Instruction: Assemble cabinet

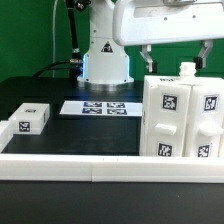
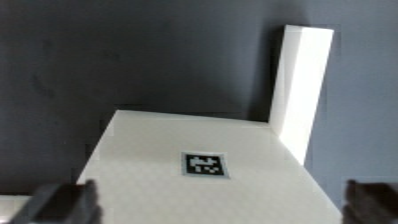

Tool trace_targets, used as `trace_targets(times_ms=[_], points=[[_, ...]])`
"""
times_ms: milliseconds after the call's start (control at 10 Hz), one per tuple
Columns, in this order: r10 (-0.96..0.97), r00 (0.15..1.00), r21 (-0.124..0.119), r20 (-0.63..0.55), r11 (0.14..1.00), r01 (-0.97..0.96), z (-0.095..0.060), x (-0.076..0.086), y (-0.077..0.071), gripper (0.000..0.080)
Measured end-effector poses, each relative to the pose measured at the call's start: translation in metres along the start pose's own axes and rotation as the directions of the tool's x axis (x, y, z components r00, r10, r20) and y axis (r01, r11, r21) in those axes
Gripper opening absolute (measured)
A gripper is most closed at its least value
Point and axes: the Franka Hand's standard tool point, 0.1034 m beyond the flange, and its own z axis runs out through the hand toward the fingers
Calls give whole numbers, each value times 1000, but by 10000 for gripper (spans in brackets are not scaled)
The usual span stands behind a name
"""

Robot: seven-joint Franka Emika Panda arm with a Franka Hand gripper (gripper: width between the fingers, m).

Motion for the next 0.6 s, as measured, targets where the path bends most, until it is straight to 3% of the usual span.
trace_targets(times_ms=[200, 600], points=[[26, 1000, -3, -5, 1000, -26, 1, -2, -1, 791], [168, 985, -25, 32, 986, -167, 18, -45, 1, 797]])
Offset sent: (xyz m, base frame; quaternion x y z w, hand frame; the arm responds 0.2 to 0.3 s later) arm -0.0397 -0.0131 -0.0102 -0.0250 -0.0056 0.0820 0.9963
